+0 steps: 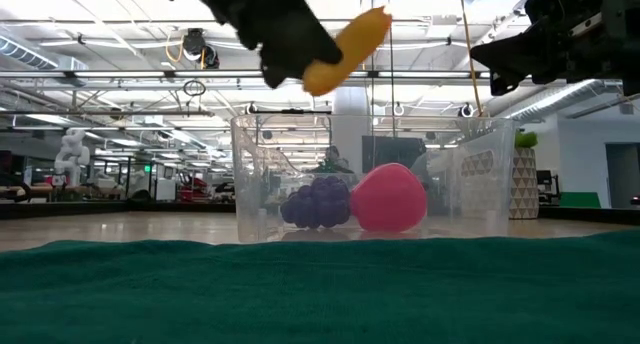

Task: Pick and placing Produce into tupperware
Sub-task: Put the banana into the transparent bin

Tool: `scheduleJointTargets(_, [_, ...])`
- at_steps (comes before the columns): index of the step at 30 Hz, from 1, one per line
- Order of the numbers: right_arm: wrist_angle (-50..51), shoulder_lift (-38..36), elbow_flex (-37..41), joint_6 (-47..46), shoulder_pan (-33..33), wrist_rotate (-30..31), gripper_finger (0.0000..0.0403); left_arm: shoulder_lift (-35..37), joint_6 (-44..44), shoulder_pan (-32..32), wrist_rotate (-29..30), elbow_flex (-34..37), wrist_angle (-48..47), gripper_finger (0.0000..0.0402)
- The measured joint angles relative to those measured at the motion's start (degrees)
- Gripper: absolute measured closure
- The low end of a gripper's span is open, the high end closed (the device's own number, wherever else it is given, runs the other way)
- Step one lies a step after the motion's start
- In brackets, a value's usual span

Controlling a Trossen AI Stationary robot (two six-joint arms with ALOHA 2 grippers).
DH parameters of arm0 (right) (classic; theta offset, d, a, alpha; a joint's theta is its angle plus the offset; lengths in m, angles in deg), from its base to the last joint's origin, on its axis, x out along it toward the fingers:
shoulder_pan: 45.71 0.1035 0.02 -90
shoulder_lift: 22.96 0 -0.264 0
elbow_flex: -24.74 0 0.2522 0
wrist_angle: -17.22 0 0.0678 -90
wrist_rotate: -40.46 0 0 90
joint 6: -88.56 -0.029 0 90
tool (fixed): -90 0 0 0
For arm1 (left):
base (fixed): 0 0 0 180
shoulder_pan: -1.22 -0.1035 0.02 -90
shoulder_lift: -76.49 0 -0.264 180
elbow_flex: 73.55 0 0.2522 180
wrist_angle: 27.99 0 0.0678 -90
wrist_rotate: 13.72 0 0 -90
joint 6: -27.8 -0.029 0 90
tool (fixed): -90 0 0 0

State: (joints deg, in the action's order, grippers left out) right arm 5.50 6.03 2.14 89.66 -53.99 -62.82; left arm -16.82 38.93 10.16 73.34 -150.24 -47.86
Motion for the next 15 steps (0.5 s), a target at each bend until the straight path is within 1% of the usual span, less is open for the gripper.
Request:
scheduleJointTargets(3, [0.31, 0.01, 0.00, 0.00, 0.00, 0.00, 0.0403, -3.03, -0.49, 0.27, 0.00, -4.20, -3.61, 0.0238])
scheduleJointTargets(7, [0.07, 0.28, 0.00, -0.19, 0.02, 0.00, 0.0403, -6.30, -0.49, 0.25, 0.04, -10.36, -12.96, 0.0238])
scheduleJointTargets(9, [0.03, 0.40, 0.00, -0.18, 0.00, 0.00, 0.0403, -8.07, -0.48, 0.23, -0.01, -13.26, -19.25, 0.0238])
scheduleJointTargets(13, [-0.01, 0.70, 0.00, -0.17, 0.00, 0.00, 0.0403, -11.18, -0.50, 0.23, -0.21, -19.38, -27.40, 0.0238])
scheduleJointTargets(15, [0.01, 0.73, 0.00, -0.17, 0.00, 0.00, 0.0403, -12.57, -0.73, 0.20, -1.36, -21.31, -29.23, 0.0238])
